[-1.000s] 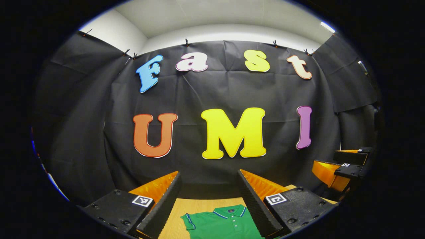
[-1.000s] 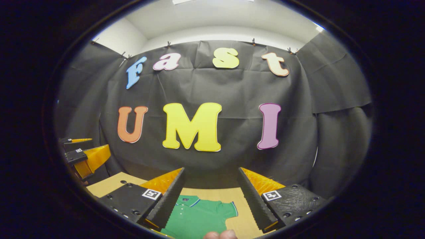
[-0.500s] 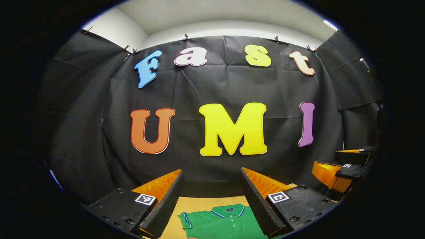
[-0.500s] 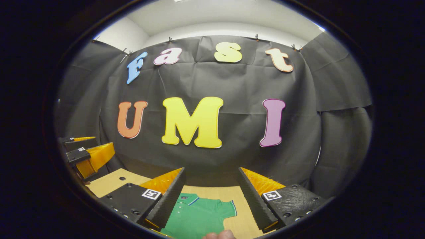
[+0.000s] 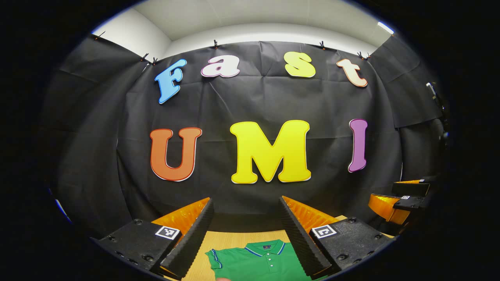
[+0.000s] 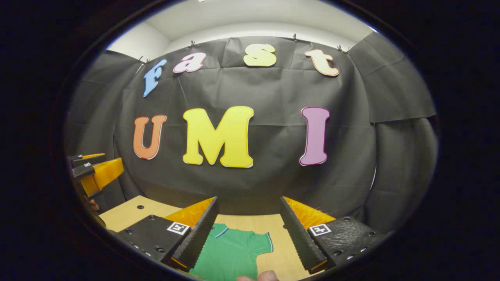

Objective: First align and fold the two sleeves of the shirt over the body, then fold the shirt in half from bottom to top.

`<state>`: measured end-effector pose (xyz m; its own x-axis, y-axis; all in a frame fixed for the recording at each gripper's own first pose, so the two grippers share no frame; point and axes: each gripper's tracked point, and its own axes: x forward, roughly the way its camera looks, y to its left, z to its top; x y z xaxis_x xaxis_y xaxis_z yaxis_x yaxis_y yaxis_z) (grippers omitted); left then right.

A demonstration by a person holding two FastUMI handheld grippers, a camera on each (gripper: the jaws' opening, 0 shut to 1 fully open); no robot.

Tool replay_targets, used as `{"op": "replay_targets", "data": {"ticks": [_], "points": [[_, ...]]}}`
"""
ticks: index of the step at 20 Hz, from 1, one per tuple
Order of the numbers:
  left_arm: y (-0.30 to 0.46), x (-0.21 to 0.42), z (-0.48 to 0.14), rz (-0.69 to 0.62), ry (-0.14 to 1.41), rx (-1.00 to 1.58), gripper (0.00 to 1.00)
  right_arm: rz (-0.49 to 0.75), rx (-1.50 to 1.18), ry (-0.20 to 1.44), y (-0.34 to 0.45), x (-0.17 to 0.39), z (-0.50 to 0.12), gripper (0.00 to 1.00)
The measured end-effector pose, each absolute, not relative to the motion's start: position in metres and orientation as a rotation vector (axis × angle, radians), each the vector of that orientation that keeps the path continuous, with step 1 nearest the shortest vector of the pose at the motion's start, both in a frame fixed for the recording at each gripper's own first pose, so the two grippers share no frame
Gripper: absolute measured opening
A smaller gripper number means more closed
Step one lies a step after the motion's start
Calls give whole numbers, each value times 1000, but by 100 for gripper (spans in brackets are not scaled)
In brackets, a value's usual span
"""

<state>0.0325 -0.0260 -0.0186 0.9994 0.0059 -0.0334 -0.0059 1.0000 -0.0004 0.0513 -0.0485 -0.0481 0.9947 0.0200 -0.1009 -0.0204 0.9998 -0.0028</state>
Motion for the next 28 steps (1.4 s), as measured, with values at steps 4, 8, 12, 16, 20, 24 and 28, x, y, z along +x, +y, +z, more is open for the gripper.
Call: {"op": "replay_targets", "data": {"ticks": [4, 8, 12, 16, 20, 24, 28], "points": [[-28, 36, -33, 24, 66, -1, 100, 12, -32, 234, -85, 78, -112, 94], [-28, 45, -39, 46, 88, 8, 100, 38, -48, 381, -105, 116, -182, 95], [-28, 52, -42, 58, 99, 25, 100, 55, -24, 547, -116, 159, -258, 95], [-24, 58, -53, 85, 118, 14, 100, 43, -25, 631, -120, 205, -317, 96], [-13, 65, -70, 117, 158, 28, 100, 36, -24, 724, -118, 240, -377, 95], [4, 66, -88, 163, 202, 22, 100, 22, -25, 785, -123, 256, -416, 96], [14, 66, -102, 188, 233, 32, 100, 28, 21, 845, -123, 251, -429, 81]]}}
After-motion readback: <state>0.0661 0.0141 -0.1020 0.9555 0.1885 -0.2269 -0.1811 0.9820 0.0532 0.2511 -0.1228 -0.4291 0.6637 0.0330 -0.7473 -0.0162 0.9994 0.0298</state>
